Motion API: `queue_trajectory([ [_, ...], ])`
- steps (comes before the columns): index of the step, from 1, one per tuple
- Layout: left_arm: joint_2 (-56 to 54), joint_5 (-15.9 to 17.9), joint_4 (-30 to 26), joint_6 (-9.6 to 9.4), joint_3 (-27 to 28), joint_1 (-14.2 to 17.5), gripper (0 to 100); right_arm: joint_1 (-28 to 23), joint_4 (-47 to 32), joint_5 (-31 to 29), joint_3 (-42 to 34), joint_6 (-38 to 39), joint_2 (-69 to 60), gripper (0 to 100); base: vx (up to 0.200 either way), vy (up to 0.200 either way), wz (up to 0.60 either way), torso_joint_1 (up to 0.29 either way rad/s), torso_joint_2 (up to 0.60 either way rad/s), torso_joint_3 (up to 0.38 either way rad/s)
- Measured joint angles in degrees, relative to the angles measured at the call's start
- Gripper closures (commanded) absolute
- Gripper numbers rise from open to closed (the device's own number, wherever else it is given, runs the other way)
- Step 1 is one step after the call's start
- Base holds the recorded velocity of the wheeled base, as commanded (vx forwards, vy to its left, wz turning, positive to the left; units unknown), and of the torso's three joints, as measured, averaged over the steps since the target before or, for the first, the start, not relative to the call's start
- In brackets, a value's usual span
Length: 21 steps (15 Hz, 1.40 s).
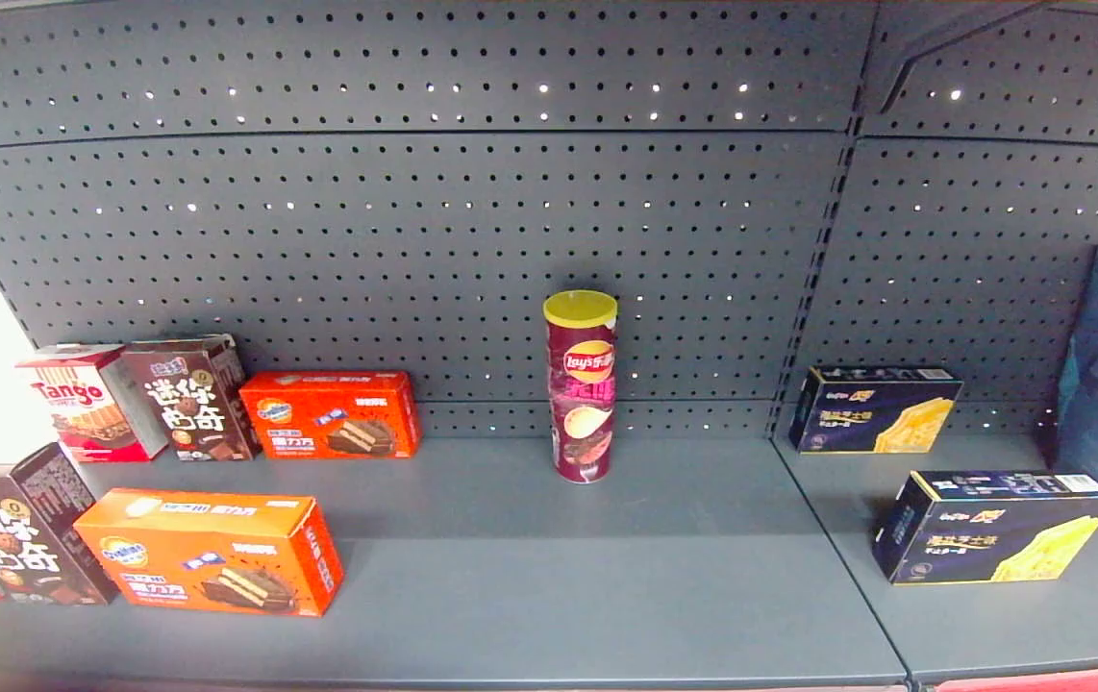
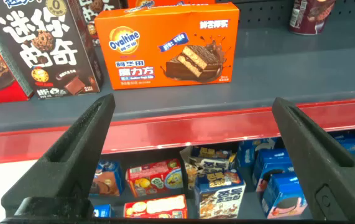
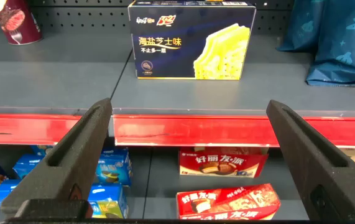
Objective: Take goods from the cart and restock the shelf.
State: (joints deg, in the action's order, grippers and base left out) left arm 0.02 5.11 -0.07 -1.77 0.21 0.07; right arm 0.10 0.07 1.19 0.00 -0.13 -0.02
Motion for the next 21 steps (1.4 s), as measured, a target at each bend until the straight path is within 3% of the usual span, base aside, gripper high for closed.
queue_trajectory([
  [8,0.0,0.0,0.0,0.05,0.0,0.0,0,0.0,0.0,0.0,0.0,0.0,0.0,0,0.000,0.000,0.00,0.000,0.00,0.000],
  [21,0.0,0.0,0.0,0.11,0.0,0.0,0,0.0,0.0,-0.1,0.0,-0.2,0.0,0,0.000,0.000,0.60,0.003,0.00,0.001],
])
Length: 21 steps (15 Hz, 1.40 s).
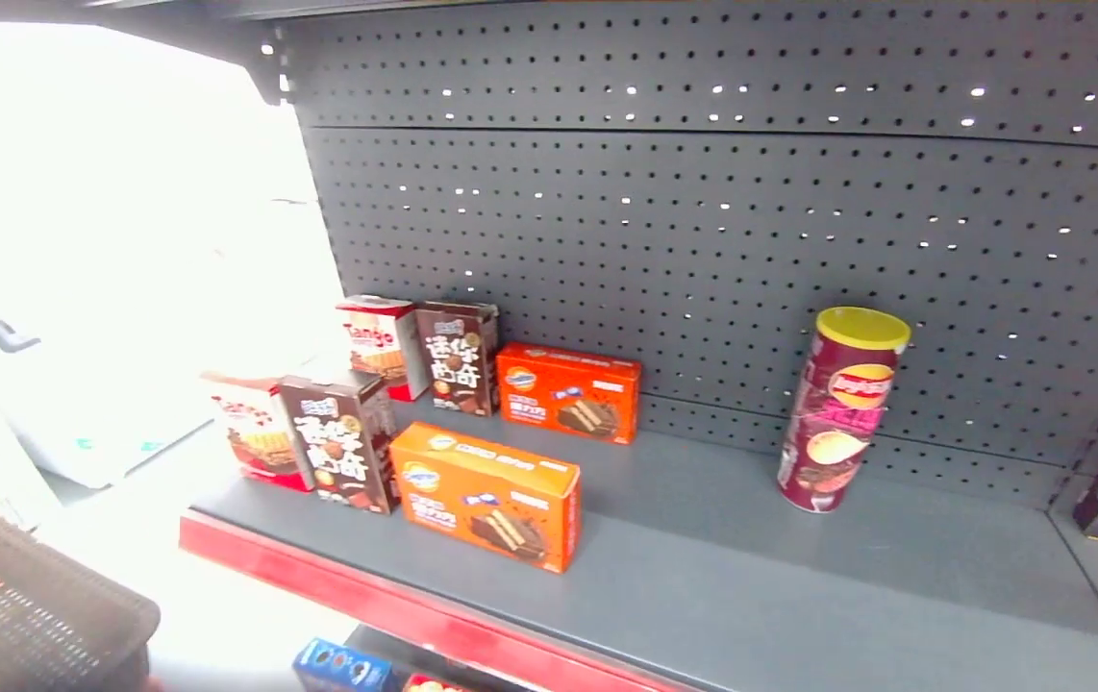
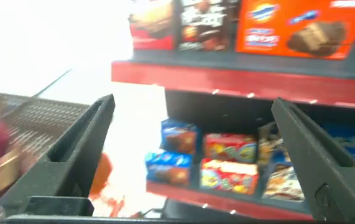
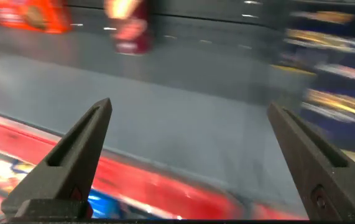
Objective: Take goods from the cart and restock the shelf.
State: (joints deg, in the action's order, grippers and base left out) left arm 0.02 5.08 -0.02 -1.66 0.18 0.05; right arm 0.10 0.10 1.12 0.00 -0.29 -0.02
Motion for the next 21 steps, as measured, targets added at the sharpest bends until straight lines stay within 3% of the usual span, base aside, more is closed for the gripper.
queue_trajectory([
  [8,0.0,0.0,0.0,0.00,0.0,0.0,0,0.0,0.0,0.0,0.0,0.0,0.0,0,0.000,0.000,0.60,0.000,0.00,0.002],
  [19,0.0,-1.2,0.0,-0.04,0.0,0.0,0,0.0,0.0,-0.1,0.0,0.3,0.0,0,0.000,0.000,0.00,0.000,0.00,0.000],
  [21,0.0,-1.0,0.0,-1.68,0.5,0.0,0,0.0,0.0,-0.1,0.0,0.3,0.0,0,0.000,0.000,0.00,0.000,0.00,0.000],
])
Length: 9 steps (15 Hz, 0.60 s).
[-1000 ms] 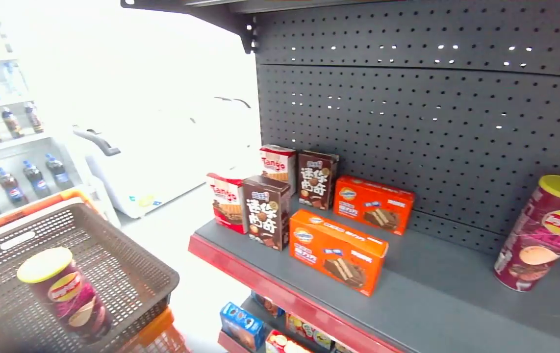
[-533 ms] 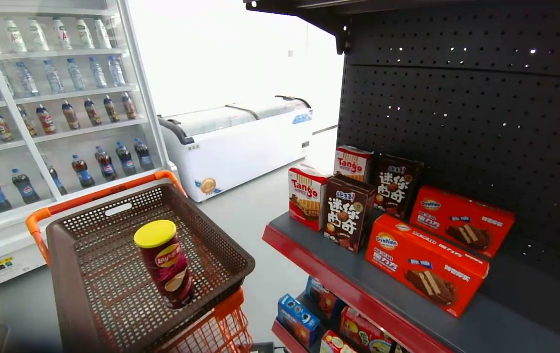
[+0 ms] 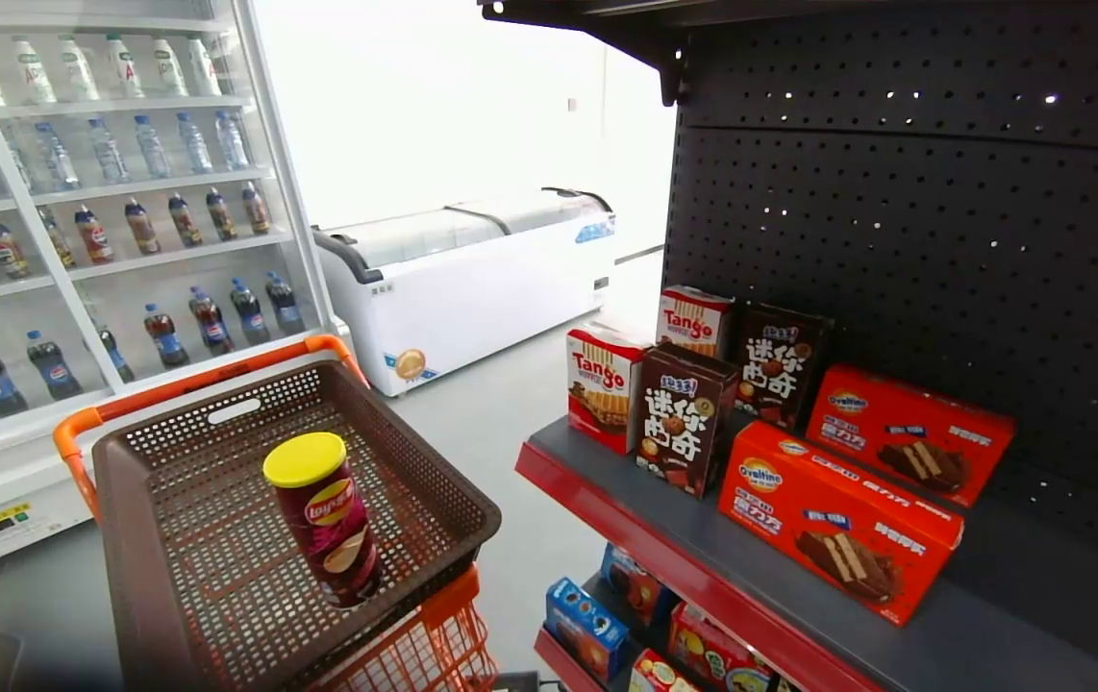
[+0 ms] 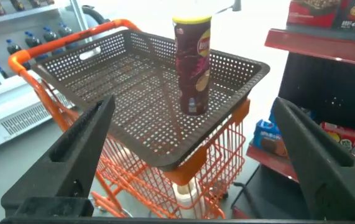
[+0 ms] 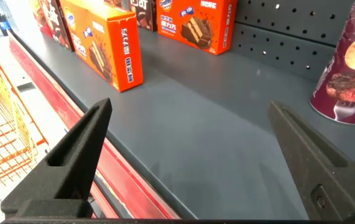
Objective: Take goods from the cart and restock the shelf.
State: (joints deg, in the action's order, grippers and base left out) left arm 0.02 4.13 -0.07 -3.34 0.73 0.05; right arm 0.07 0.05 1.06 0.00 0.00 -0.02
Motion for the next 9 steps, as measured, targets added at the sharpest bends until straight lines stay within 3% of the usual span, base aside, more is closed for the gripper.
queue_trajectory([
  [3,4.1,0.7,-0.6,-1.88,4.3,-0.7,0,0.0,0.0,0.0,0.0,0.0,0.0,0,0.000,0.000,0.00,0.000,0.00,0.000],
  [9,33.6,-2.2,-0.1,-3.55,19.4,-1.5,0,0.0,0.0,0.0,0.0,0.0,0.0,0,0.000,0.000,0.00,0.000,0.00,0.000],
])
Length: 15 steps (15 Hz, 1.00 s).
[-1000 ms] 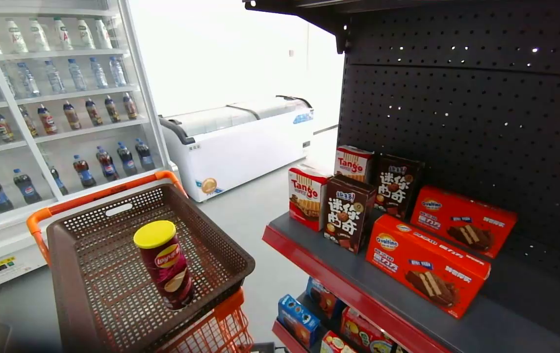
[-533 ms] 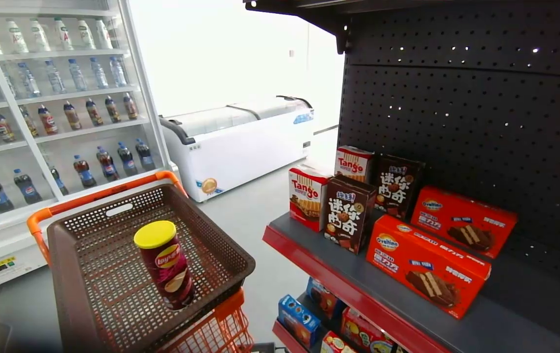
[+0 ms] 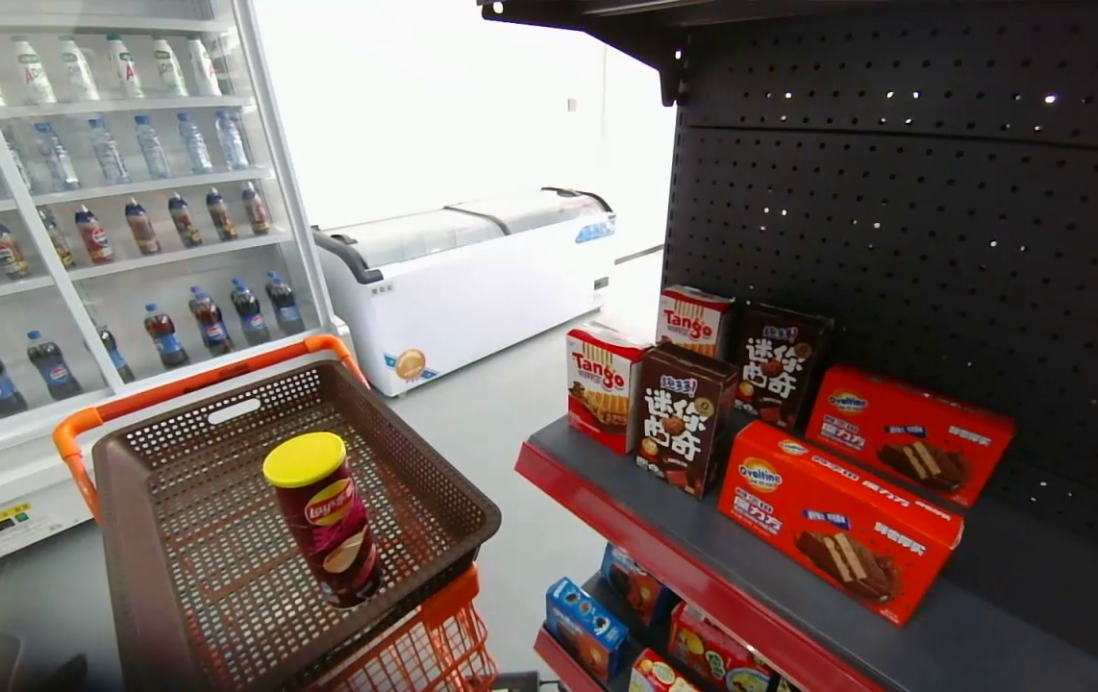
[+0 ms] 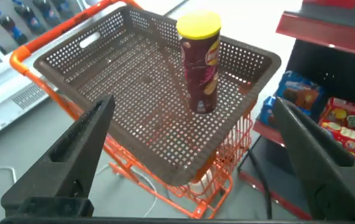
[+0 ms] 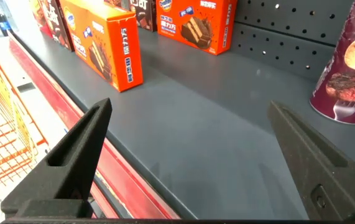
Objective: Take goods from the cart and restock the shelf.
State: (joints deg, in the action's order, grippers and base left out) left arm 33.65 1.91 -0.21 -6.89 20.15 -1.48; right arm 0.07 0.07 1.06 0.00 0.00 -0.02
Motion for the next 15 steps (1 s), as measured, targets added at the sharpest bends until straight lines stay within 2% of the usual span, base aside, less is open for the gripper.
queue_trajectory([
  [2,8.3,0.3,0.1,-0.37,3.0,3.1,0,0.0,0.0,0.0,0.0,0.0,0.0,0,0.000,0.000,0.00,0.000,0.00,0.000],
  [4,14.3,2.7,1.9,-0.57,4.2,5.0,0,0.0,0.0,0.0,0.0,0.0,0.0,0,0.000,0.000,0.00,0.000,0.00,0.000],
  [12,31.3,4.7,17.7,-0.30,1.1,4.4,0,0.0,0.0,0.0,0.0,0.0,0.0,0,0.000,0.000,0.00,0.000,0.00,0.000],
  [15,36.7,4.7,27.8,-0.52,-2.2,3.8,0,0.0,0.0,0.0,0.0,0.0,0.0,0,0.000,0.000,0.00,0.000,0.00,0.000],
])
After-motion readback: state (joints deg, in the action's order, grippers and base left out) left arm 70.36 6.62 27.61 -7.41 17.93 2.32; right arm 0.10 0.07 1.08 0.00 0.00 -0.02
